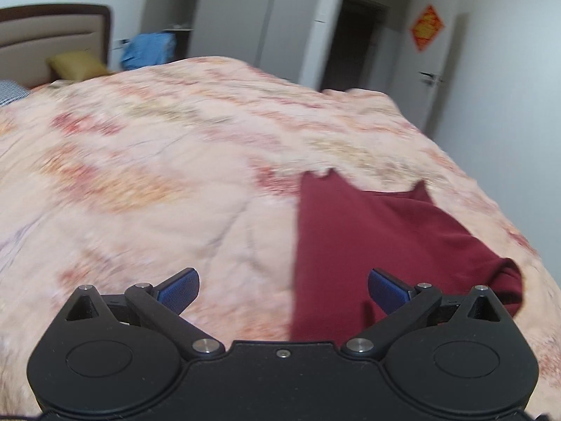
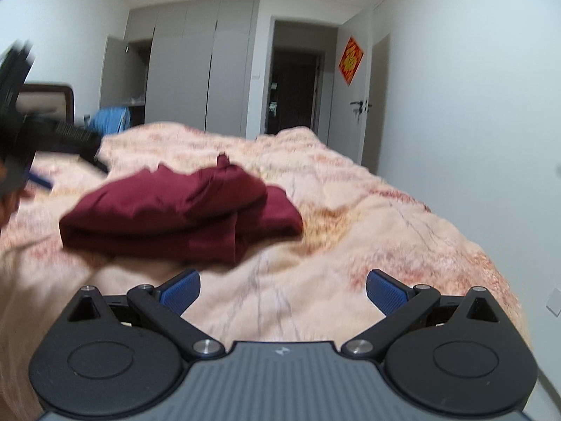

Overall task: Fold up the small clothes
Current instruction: 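Open the left gripper to release the end onto the folded bundle, then close the right gripper on the opposite end of the folded shirt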

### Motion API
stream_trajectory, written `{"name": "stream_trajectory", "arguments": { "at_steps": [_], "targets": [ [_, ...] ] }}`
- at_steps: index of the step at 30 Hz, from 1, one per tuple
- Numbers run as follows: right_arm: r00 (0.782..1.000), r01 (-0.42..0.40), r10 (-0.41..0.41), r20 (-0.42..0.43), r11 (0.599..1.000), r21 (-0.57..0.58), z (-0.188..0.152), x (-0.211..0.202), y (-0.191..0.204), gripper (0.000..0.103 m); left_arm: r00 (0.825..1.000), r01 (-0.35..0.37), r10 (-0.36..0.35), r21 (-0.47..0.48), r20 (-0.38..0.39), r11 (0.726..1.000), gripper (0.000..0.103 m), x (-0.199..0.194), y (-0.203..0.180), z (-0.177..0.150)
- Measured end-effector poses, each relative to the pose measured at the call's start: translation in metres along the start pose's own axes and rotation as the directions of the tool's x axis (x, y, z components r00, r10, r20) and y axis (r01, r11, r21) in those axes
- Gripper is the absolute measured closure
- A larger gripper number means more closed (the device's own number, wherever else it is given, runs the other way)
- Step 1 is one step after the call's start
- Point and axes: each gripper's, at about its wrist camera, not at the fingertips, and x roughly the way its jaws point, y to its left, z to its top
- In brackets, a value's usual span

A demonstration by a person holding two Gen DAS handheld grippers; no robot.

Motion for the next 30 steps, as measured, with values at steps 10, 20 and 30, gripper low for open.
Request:
{"name": "stream_trajectory", "arguments": {
  "at_steps": [10, 20, 30],
  "targets": [
    [0.996, -0.089, 0.086, 0.025, 0.984, 0.153, 0.062, 0.057, 0.000, 0.000, 0.999, 0.003, -0.010, -0.128, -0.051, 0.992, 0.001, 0.011, 0.034, -0.015],
    [0.983, -0.136, 0.166, -0.076, 0.943, 0.304, 0.085, 0.144, 0.013, 0.002, 0.996, 0.032, -0.048, -0.189, -0.079, 0.981, 0.001, 0.022, 0.048, -0.024],
    [0.982, -0.074, 0.120, -0.144, 0.954, 0.292, 0.056, 0.144, 0.001, 0.071, 0.995, 0.049, -0.064, -0.183, -0.076, 0.982, 0.001, 0.025, 0.046, -0.026]
  ]
}}
